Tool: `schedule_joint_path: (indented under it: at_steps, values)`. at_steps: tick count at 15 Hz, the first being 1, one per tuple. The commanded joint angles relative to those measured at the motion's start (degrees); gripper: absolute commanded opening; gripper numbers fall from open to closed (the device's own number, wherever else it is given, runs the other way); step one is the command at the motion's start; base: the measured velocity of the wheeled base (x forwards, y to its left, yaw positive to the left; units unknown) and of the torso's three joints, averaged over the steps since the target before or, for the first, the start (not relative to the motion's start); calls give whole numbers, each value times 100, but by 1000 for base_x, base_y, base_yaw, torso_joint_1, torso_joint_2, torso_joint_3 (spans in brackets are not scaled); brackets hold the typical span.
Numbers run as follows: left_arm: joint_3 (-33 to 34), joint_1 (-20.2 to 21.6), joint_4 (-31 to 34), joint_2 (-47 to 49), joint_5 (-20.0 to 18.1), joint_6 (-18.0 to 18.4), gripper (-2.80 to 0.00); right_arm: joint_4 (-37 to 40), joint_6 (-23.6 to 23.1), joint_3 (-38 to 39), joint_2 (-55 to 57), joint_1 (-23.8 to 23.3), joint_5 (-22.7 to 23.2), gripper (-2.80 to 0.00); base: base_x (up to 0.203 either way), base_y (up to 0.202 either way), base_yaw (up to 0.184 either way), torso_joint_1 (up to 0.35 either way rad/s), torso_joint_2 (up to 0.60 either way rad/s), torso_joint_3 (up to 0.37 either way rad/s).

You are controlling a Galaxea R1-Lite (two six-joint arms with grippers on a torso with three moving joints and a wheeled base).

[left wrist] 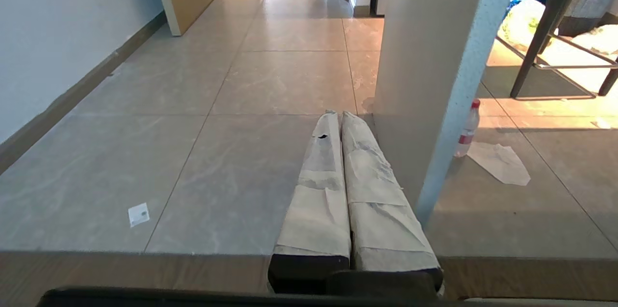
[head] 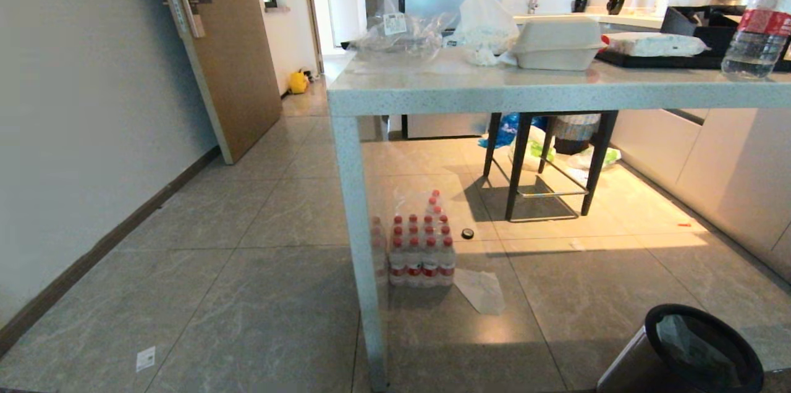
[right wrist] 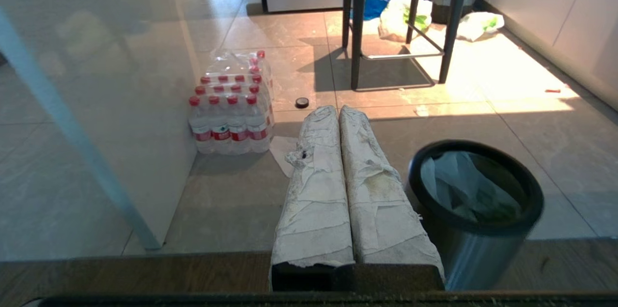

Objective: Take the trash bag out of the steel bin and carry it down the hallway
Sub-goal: Place the outer trash can on the ground

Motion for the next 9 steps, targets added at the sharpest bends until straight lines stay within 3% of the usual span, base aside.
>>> schedule_joint_path:
  at_steps: [1,9]
  values:
    - [0,0,10,3,6,-18,-280,-4,-2,0,-11,0,-1,-280,0,0,0,0,0,0]
    - [0,0,-13,0,14,-17,-280,-4,-2,0,-11,0,-1,-280,0,0,0,0,0,0]
